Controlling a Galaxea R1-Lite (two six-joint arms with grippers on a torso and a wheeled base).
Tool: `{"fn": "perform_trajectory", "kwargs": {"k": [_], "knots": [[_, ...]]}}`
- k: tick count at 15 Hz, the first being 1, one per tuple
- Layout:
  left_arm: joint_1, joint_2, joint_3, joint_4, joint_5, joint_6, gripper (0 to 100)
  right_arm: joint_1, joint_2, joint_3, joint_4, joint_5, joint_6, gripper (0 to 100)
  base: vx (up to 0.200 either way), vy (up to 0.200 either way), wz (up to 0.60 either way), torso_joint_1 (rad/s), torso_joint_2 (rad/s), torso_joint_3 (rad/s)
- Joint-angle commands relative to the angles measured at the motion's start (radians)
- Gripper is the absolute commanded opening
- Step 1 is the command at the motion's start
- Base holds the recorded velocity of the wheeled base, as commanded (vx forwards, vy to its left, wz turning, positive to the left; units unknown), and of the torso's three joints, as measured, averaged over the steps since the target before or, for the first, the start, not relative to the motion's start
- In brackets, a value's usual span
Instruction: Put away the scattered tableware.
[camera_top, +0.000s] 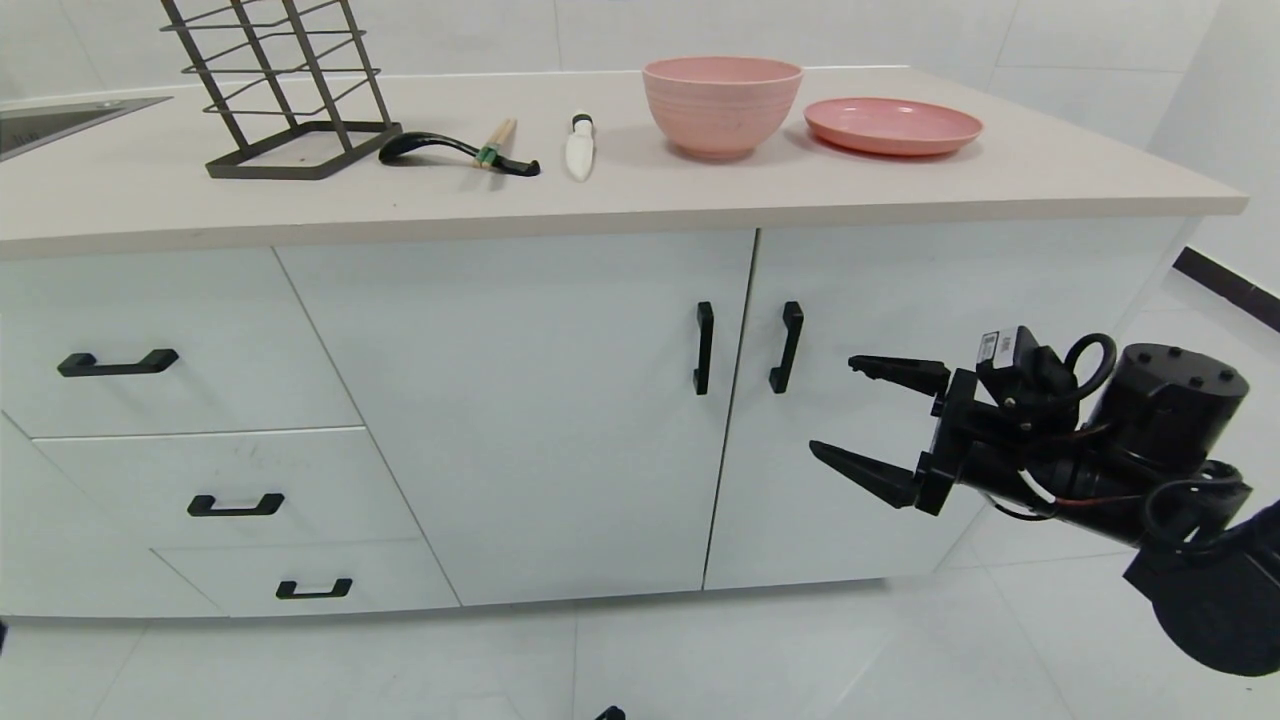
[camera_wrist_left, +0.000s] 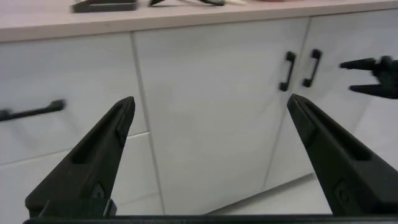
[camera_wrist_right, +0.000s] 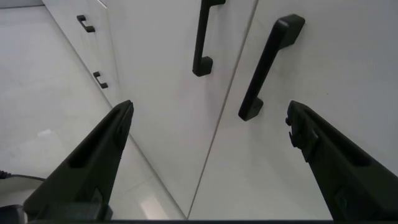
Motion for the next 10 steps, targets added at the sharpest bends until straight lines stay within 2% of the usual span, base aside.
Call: {"fn": "perform_trajectory", "kwargs": {"k": [1, 2, 4, 7, 10], "knots": [[-0.083, 0.369, -0.079, -0.205, -0.088, -0.002, 100, 0.004, -0.036, 0.014, 0.0, 0.0, 0.0, 100, 0.0, 0.0, 0.0, 0.0, 0.0, 0.0], [-0.082, 0.535, -0.125, -0.372, -0.199, 0.021, 100, 0.002, -0.046, 0.028, 0.0, 0.0, -0.002, 100, 0.0, 0.0, 0.0, 0.0, 0.0, 0.0], [-0.077, 0.699, -0.134, -0.55, -0.306, 0.05, 100, 0.002, -0.057, 0.034, -0.001, 0.0, 0.0, 100, 0.0, 0.0, 0.0, 0.0, 0.0, 0.0], [-0.073, 0.888, -0.143, -0.68, -0.412, 0.088, 100, 0.004, -0.059, 0.034, -0.001, 0.0, -0.002, 100, 0.0, 0.0, 0.0, 0.0, 0.0, 0.0], [-0.085, 1.058, -0.186, -0.777, -0.476, 0.094, 100, 0.005, -0.06, 0.038, -0.004, 0.0, -0.002, 100, 0.0, 0.0, 0.0, 0.0, 0.0, 0.0]]}}
